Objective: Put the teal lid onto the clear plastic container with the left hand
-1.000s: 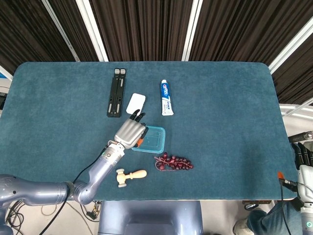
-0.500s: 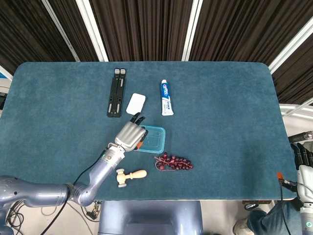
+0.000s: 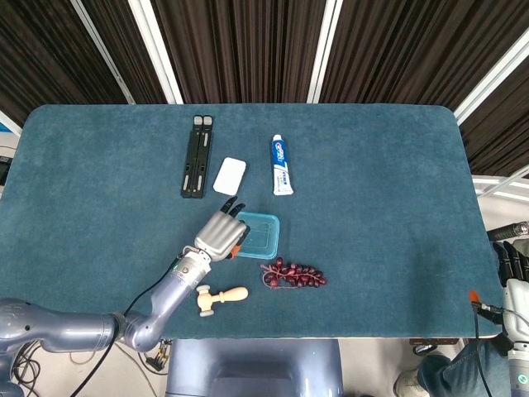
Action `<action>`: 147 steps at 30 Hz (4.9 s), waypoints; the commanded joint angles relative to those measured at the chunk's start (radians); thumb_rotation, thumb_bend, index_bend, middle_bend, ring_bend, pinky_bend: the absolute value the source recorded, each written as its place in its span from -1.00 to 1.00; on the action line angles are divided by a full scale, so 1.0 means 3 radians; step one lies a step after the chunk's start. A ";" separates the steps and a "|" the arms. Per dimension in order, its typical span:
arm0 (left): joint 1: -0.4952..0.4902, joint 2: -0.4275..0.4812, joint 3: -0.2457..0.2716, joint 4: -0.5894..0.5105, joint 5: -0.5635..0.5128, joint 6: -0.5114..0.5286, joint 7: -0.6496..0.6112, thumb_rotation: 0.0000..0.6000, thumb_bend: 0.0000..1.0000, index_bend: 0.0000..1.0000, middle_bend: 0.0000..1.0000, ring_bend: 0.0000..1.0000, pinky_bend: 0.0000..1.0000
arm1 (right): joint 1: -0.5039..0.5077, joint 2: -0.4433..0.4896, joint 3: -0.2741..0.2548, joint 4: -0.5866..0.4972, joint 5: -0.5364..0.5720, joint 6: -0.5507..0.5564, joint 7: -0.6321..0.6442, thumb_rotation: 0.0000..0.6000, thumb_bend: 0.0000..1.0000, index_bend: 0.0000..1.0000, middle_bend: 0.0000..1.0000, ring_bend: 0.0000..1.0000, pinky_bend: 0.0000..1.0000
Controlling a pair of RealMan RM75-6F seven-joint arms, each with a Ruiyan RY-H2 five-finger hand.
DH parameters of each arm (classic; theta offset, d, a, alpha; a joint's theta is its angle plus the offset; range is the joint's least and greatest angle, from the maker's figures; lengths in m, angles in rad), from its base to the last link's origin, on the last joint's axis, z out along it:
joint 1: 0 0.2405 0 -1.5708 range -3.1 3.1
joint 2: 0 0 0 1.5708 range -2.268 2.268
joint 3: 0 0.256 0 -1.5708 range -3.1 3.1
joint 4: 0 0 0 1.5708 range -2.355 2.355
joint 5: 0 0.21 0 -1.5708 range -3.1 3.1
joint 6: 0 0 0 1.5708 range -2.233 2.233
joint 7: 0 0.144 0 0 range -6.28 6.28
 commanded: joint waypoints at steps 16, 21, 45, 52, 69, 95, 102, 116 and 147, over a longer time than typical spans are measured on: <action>0.0087 0.0042 0.0050 0.0001 0.0056 -0.0031 -0.0031 1.00 0.05 0.33 0.08 -0.79 -1.00 | 0.0005 0.0012 -0.0007 -0.0006 0.0005 -0.0020 -0.0012 1.00 -0.29 -1.00 -1.00 -1.00 -1.00; 0.0083 -0.0004 0.0061 0.0055 0.0095 -0.0042 -0.0011 1.00 0.05 0.33 0.08 -0.79 -1.00 | 0.0005 0.0015 -0.0010 -0.0012 0.0011 -0.0027 -0.0016 1.00 -0.29 -1.00 -1.00 -1.00 -1.00; 0.0120 0.0004 -0.0042 -0.0041 0.0185 0.0096 0.0072 1.00 0.05 0.33 0.08 -0.79 -1.00 | 0.0005 0.0017 -0.0010 -0.0018 0.0014 -0.0025 -0.0013 1.00 -0.29 -1.00 -1.00 -1.00 -1.00; 0.0122 0.0134 -0.0161 -0.0240 0.0262 0.0225 0.0093 1.00 -0.19 -0.08 -0.22 -0.81 -1.00 | 0.0003 0.0014 -0.0010 -0.0020 0.0012 -0.0019 -0.0014 1.00 -0.29 -1.00 -1.00 -1.00 -1.00; -0.0096 0.0074 -0.0353 -0.0089 -0.0180 0.0032 0.0240 1.00 -0.67 -0.45 -0.58 -0.91 -1.00 | 0.0003 0.0022 -0.0006 -0.0026 0.0031 -0.0037 0.0018 1.00 -0.29 -1.00 -1.00 -1.00 -1.00; -0.0638 -0.0547 -0.0622 0.0784 -0.0573 -0.0102 0.0342 1.00 -0.06 0.22 -0.20 -0.86 -1.00 | 0.0006 0.0042 0.0000 -0.0060 0.0088 -0.0074 0.0028 1.00 -0.29 -1.00 -1.00 -1.00 -1.00; -0.0653 -0.0604 -0.0603 0.0847 -0.0545 -0.0059 0.0353 1.00 0.03 0.25 0.03 -0.63 -0.83 | 0.0009 0.0047 -0.0001 -0.0066 0.0105 -0.0088 0.0018 1.00 -0.29 -1.00 -1.00 -1.00 -1.00; -0.0662 -0.0747 -0.0580 0.1065 -0.0550 -0.0089 0.0329 1.00 0.09 0.30 0.14 -0.54 -0.79 | 0.0011 0.0053 0.0006 -0.0082 0.0122 -0.0083 0.0005 1.00 -0.29 -1.00 -1.00 -1.00 -1.00; -0.0734 -0.1140 -0.0560 0.1662 -0.0420 -0.0328 0.0261 1.00 0.09 0.31 0.14 -0.54 -0.79 | 0.0012 0.0063 0.0002 -0.0089 0.0122 -0.0091 0.0022 1.00 -0.29 -1.00 -1.00 -1.00 -1.00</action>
